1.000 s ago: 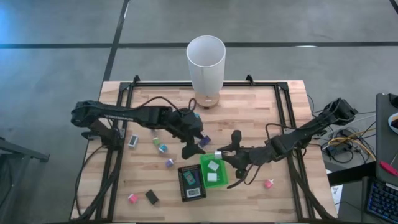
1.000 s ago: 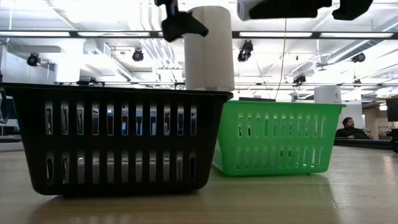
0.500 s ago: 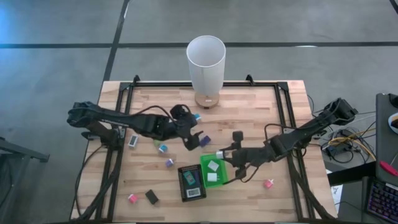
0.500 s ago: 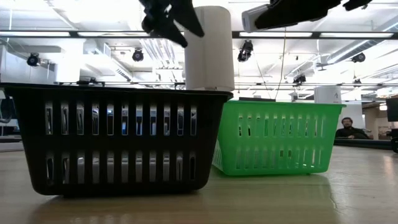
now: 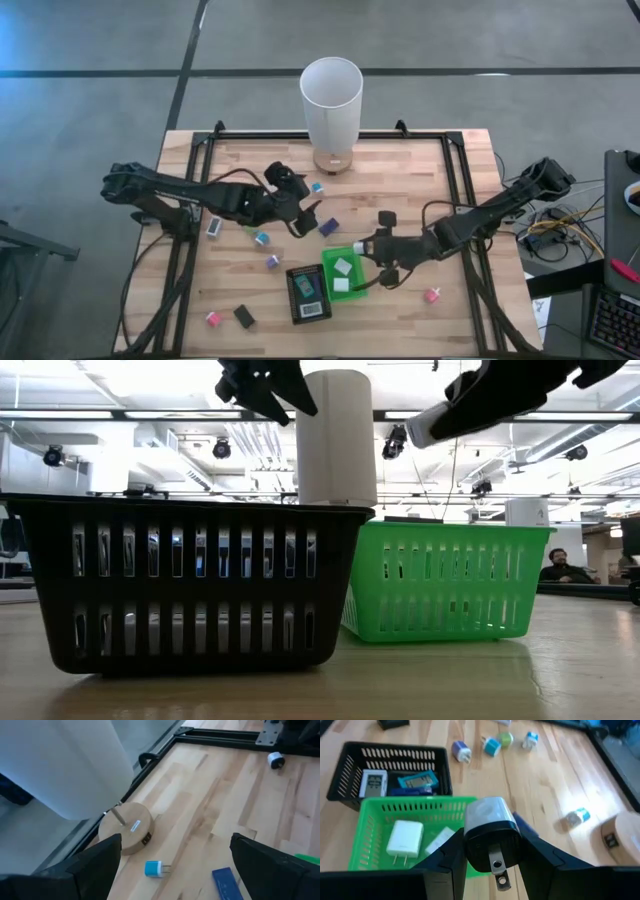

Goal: Pick & Place Office items
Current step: Put the white black charger adapter into the green bin

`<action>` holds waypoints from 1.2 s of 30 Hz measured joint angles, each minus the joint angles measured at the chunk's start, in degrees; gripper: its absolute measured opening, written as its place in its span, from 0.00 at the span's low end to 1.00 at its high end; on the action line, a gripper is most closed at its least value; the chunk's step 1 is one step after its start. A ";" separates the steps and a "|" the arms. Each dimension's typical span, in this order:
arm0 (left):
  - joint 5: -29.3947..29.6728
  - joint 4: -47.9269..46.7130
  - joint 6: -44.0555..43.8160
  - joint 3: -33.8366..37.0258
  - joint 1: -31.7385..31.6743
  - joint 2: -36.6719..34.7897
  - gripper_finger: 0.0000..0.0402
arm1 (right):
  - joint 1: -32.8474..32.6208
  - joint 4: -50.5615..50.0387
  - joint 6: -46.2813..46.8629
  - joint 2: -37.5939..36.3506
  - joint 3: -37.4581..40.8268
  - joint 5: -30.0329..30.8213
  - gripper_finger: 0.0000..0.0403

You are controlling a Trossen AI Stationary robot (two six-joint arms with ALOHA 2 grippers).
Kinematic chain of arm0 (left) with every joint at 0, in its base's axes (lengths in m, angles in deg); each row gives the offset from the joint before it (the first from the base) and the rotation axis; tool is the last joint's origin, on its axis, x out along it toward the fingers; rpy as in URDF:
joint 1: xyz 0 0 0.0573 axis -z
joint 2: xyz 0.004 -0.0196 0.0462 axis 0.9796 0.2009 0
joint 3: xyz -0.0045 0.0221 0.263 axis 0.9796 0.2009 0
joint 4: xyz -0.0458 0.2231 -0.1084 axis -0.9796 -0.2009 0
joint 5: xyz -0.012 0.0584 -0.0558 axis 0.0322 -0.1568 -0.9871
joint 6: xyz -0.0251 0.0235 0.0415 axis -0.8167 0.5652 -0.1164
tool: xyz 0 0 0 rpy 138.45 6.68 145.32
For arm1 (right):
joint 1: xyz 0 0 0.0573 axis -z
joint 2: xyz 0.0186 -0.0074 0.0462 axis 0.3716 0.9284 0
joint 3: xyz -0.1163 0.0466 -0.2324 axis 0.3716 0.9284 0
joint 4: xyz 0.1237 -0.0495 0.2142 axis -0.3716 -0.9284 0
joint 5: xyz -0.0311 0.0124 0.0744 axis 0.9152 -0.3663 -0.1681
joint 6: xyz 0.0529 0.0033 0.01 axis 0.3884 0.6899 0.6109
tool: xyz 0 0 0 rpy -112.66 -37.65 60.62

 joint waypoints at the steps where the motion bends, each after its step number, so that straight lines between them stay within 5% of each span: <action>1: 0.01 0.00 0.00 0.23 0.00 -0.29 0.92 | 0.00 -0.75 1.09 0.00 0.00 -0.15 0.32; 15: 0.96 5.16 5.73 0.86 -0.04 -1.51 0.92 | 0.37 -2.72 9.32 0.00 0.11 -2.14 0.32; 27: 0.97 5.27 5.73 0.86 -0.11 -1.51 0.92 | 3.69 -2.48 19.28 0.03 1.57 -13.83 0.32; 36: 0.86 5.66 5.70 0.86 -0.11 -1.51 0.92 | 6.05 0.63 18.18 9.43 -2.44 -22.28 0.32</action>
